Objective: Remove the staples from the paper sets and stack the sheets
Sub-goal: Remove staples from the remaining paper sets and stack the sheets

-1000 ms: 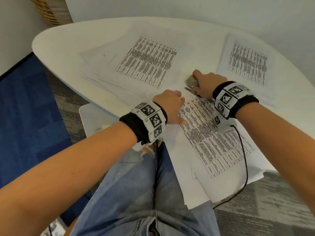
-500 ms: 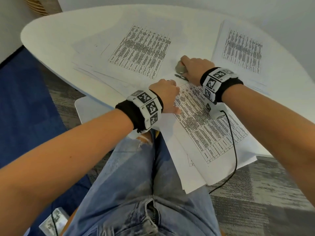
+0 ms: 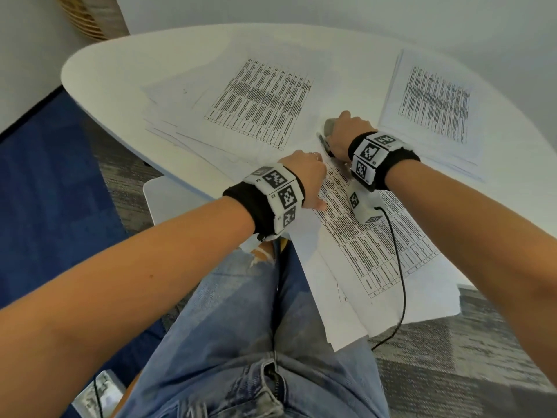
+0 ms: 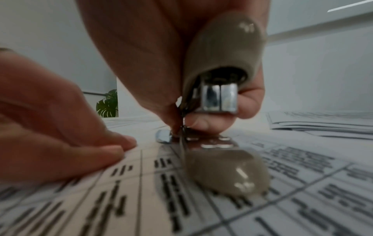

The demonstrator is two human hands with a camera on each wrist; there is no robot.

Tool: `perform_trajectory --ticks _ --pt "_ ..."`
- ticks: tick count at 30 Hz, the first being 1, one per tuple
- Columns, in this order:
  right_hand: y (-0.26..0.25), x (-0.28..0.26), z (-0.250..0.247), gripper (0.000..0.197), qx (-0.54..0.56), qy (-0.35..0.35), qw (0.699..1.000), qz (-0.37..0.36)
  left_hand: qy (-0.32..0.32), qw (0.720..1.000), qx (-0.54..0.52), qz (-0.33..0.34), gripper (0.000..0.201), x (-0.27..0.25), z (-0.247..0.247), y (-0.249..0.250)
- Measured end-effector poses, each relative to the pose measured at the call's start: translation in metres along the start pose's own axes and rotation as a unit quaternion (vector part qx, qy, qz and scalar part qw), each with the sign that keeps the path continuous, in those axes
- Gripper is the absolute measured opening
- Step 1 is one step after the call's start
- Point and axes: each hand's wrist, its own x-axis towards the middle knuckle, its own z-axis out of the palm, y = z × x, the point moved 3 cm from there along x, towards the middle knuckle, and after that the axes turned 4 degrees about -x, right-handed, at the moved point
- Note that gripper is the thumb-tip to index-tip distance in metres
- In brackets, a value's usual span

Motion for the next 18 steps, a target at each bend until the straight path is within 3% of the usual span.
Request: perform_trajectory --ticks 7,12,15,18 --pt "-0.001 0.003 -0.009 0.042 0.043 -0.019 0.999 -0.025 0.000 1.000 0.001 0.005 0.075 -0.005 -0.001 -0.001" --pt "0.012 -0.006 -0.014 0.043 0.108 -0.027 0.992 -0.052 -0.070 0.996 -0.015 0.049 0.077 -0.011 -0.015 -0.017" --pt "0.020 -0.022 -0.016 0.043 0.111 -0.030 0.991 -0.072 -0.017 0.996 -0.081 0.021 0.078 -0.016 -0.030 -0.038" --pt "0.021 -0.037 -0.008 0.045 0.069 -0.047 0.991 -0.101 0.015 0.997 -0.068 -0.016 0.079 -0.016 -0.024 -0.050"
